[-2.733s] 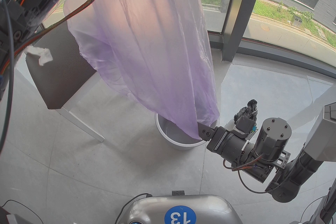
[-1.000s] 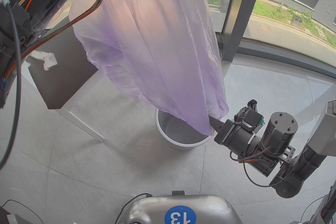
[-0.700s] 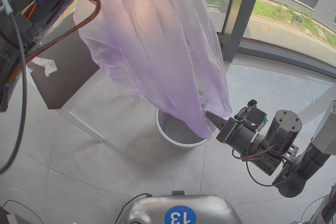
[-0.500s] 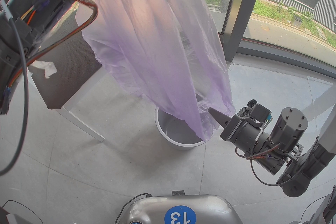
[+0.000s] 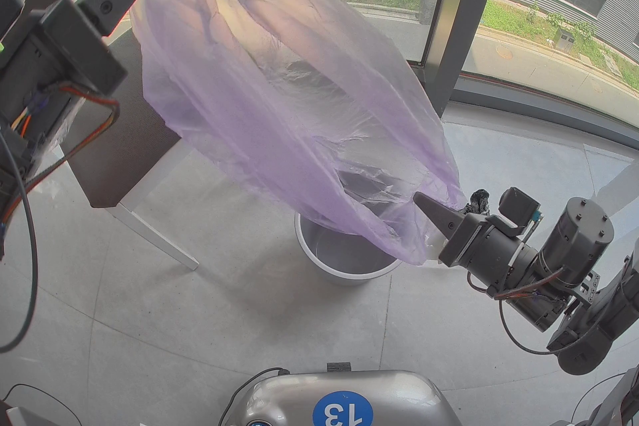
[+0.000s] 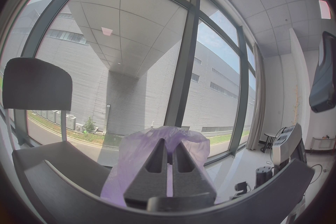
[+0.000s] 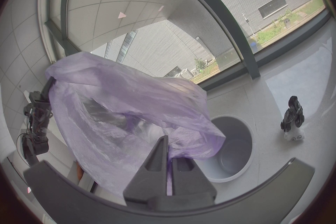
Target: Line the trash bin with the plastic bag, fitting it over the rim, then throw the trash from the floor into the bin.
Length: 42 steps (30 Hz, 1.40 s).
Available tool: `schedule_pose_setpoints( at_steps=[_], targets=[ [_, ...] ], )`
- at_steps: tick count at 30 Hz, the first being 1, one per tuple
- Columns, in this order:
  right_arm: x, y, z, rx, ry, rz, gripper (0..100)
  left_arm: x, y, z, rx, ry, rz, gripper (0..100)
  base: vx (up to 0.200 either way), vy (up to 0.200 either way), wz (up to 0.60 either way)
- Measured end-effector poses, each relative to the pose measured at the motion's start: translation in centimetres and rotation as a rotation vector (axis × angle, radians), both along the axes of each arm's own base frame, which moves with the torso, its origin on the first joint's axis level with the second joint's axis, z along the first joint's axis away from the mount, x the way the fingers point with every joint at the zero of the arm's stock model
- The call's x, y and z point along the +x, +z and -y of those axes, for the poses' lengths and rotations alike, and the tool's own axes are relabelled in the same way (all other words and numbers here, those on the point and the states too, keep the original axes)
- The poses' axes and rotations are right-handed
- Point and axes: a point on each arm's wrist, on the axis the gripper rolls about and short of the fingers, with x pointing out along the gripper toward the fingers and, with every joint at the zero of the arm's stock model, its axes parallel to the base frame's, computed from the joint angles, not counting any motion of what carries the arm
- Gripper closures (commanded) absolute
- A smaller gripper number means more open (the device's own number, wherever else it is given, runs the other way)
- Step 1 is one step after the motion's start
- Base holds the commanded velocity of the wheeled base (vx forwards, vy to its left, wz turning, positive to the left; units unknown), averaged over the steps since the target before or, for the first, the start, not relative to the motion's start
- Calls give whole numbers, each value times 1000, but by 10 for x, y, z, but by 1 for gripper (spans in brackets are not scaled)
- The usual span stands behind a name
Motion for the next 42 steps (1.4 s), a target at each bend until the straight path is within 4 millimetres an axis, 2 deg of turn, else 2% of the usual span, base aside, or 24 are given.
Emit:
schedule_pose_setpoints(
  at_steps=[6,16,22,28,42],
  targets=[
    [-14,13,5,-15,13,43,100,2,-11,-9,14,39,-31,100,0,0,0],
    [-36,34,12,-42,40,59,100,4,-25,-13,41,64,-73,100,0,0,0],
    [-49,46,16,-50,60,96,100,5,-40,-13,73,70,-117,100,0,0,0],
    [-60,47,12,-71,57,96,100,6,-60,-15,114,80,-172,100,0,0,0],
    [-65,46,12,-142,50,118,100,1,-90,-21,168,100,-251,100,0,0,0]
  ],
)
